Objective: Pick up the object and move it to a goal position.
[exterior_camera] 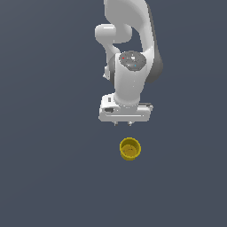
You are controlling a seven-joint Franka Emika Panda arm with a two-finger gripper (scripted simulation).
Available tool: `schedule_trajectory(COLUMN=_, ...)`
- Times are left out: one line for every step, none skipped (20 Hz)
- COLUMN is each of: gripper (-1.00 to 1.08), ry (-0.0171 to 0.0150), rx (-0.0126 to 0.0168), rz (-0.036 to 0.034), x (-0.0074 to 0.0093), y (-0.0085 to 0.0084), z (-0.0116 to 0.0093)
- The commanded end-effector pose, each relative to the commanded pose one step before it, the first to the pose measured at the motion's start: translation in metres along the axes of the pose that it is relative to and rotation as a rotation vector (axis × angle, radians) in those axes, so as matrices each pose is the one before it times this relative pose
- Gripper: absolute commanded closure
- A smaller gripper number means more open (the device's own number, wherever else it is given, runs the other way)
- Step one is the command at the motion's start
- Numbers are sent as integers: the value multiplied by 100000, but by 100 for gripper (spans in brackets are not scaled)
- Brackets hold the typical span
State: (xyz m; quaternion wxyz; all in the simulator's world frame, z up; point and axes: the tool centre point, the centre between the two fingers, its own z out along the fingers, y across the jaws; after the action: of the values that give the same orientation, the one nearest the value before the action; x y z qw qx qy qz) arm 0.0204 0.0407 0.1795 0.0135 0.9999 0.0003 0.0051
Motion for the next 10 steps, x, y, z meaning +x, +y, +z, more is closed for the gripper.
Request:
schedule_trajectory(gripper=-20, ry=-528, rx=-613, rz=3709, x=643, y=-220, z=276)
schedule_trajectory(gripper=-20, ry=-225, rx=-307, rz=1738, x=295, y=-111, z=126)
schedule_trajectory(gripper=-20, ry=-230, rx=-342, rz=1850, x=308, y=-125, z=135)
schedule_trajectory(gripper=-20, ry=-233, rx=-378, rz=1959, x=320, y=-142, z=145)
schedule_trajectory(gripper=-20, ry=-234, rx=-417, rz=2069, x=331, y=-159, z=155)
schedule_trajectory(gripper=-20, ry=-230, rx=-458, rz=2175, x=339, y=-178, z=164)
schedule_trajectory(gripper=-20, ry=-217, rx=-485, rz=2211, x=336, y=-191, z=168)
schedule_trajectory(gripper=-20, ry=-199, rx=-503, rz=2206, x=325, y=-201, z=170)
schedule_trajectory(gripper=-20, ry=-180, rx=-520, rz=2201, x=314, y=-212, z=170)
schedule_trajectory(gripper=-20, ry=-160, rx=-536, rz=2196, x=303, y=-222, z=171)
